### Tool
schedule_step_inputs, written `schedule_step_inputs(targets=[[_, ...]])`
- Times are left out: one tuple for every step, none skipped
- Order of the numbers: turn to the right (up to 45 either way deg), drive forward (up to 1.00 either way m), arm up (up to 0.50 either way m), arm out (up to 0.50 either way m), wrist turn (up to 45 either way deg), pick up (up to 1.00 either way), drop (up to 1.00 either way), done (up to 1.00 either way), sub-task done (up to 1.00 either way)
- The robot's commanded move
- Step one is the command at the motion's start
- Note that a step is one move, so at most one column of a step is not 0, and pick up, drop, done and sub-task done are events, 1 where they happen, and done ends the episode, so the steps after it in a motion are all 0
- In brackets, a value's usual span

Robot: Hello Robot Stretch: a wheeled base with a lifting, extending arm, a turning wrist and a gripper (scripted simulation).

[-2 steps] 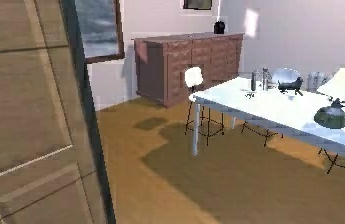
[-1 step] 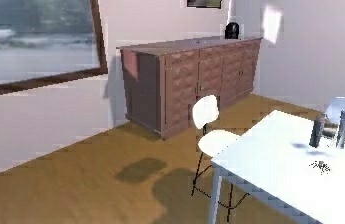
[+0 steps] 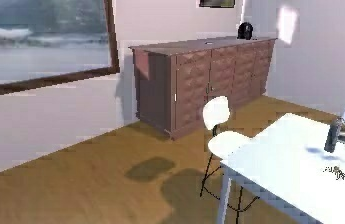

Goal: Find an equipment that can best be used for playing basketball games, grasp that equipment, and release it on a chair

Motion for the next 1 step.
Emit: schedule_step_inputs(targets=[[0.0,1.0,0.0,0.0,0.0,0.0,0.0,0.0,0.0]])
